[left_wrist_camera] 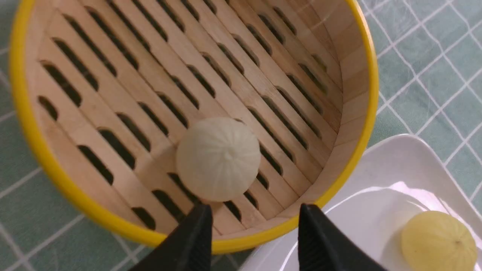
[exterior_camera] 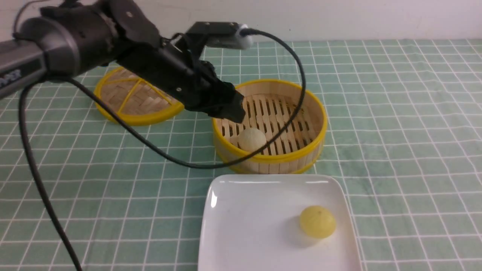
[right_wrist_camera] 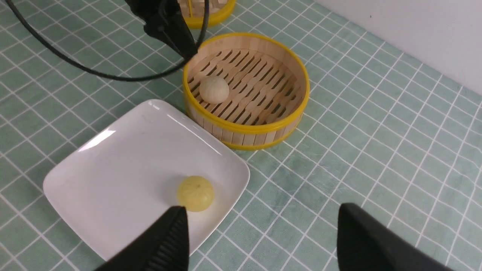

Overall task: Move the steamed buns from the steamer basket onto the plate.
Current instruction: Use the left arm to grab the steamed stuffed bun that is closest to it

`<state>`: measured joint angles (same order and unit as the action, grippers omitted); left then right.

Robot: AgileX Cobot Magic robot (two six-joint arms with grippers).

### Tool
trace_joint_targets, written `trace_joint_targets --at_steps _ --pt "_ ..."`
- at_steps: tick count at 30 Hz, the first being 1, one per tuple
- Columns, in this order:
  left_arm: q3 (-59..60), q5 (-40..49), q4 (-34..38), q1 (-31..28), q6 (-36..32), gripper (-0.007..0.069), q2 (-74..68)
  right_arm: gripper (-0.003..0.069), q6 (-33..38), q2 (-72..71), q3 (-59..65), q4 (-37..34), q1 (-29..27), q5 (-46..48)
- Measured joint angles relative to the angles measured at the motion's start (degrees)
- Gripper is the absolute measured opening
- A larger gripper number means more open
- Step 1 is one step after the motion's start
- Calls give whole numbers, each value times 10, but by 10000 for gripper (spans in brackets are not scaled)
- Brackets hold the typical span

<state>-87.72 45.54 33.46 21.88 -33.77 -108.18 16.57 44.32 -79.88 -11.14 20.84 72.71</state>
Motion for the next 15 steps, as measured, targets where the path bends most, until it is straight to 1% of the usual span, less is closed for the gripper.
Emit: trace_joint_targets --at_steps 2,6,15 --pt "0 -17 -10 16 1 345 -9 517 -5 0 0 0 0 0" --pt "-2 -52 -20 29 3 346 -20 517 -15 0 0 0 0 0" --pt "-3 -99 -45 30 3 346 -63 517 -17 0 0 -7 0 0"
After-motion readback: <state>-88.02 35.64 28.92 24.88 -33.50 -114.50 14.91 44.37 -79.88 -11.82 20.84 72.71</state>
